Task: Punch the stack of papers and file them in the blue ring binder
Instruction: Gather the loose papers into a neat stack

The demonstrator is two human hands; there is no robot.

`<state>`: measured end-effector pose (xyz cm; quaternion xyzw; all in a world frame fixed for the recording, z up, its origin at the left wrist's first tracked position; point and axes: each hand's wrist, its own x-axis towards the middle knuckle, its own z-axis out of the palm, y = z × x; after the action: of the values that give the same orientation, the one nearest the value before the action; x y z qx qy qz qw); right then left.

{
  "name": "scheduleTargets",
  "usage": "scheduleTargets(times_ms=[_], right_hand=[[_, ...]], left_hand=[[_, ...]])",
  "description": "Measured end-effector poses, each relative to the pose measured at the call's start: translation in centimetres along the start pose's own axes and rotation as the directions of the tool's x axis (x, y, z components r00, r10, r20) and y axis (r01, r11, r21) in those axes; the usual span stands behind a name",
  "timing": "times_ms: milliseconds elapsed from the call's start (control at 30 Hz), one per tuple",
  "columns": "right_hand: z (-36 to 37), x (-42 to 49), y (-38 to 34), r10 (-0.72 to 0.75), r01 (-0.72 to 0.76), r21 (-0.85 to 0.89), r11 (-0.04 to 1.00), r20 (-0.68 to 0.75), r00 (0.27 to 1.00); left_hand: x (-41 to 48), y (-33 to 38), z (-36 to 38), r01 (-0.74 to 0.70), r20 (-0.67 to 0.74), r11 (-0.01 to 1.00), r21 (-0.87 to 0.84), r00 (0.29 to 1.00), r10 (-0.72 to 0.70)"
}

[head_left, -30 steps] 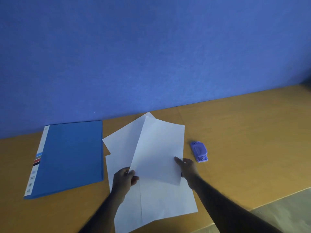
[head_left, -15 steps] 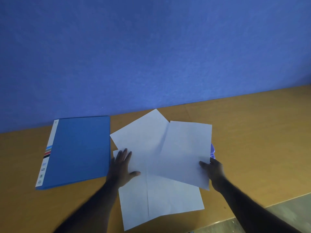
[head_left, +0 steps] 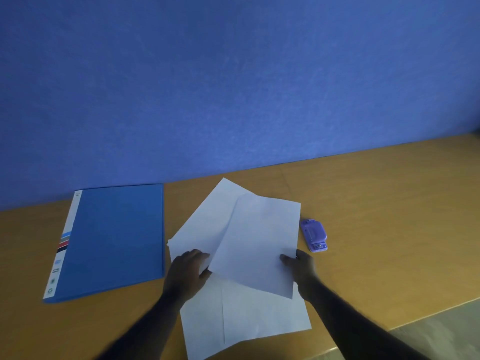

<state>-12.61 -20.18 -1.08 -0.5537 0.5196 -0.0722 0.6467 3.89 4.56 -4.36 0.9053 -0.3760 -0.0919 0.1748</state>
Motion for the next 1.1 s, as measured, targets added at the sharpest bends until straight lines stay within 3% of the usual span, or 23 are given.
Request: scheduleTargets(times_ms=[67, 200, 267, 467, 600, 967, 1100], right_hand=[[1.1, -0.2, -0.1, 0.007, -0.007, -0.011, 1.0, -0.002, 1.0], [2.9, -0.3, -0.6, -0.021, 0.019, -0.098, 0.995, -0.018, 1.0], [4.0, -0.2, -0.9, -0.036, 0.032, -0.136, 0.99, -0.025, 0.999], [7.9, 0.2, -1.1, 0.022, -0.027, -0.184, 0.983, -0.027, 0.999], [9.7, 0.5, -0.6, 0.07, -0.075, -0.189, 0.979, -0.033, 0.997], [10.9, 1.1, 0.4, 0.091, -0.103, -0.233, 0.967, -0.064, 0.994], [10.8, 1.3, 0.5, 0.073, -0.084, -0.248, 0.965, -0.051, 0.996]], left_hand=[[0.3, 0.1, -0.5, 0.065, -0.024, 0.984, -0.165, 0.997, -0.07], [2.7, -0.7, -1.9, 0.208, -0.213, 0.938, -0.276, 0.939, -0.27], [4.7, -0.9, -3.0, 0.328, -0.186, 0.887, -0.324, 0.898, -0.4], [9.5, -0.9, -3.6, 0.52, 0.085, 0.854, -0.013, 0.852, -0.517], [11.0, -0.1, -2.7, 0.617, 0.113, 0.781, 0.093, 0.773, -0.624], [12.6, -0.3, -2.3, 0.665, 0.109, 0.73, 0.158, 0.723, -0.682], [13.0, -0.9, -3.5, 0.615, 0.15, 0.789, -0.021, 0.782, -0.605]])
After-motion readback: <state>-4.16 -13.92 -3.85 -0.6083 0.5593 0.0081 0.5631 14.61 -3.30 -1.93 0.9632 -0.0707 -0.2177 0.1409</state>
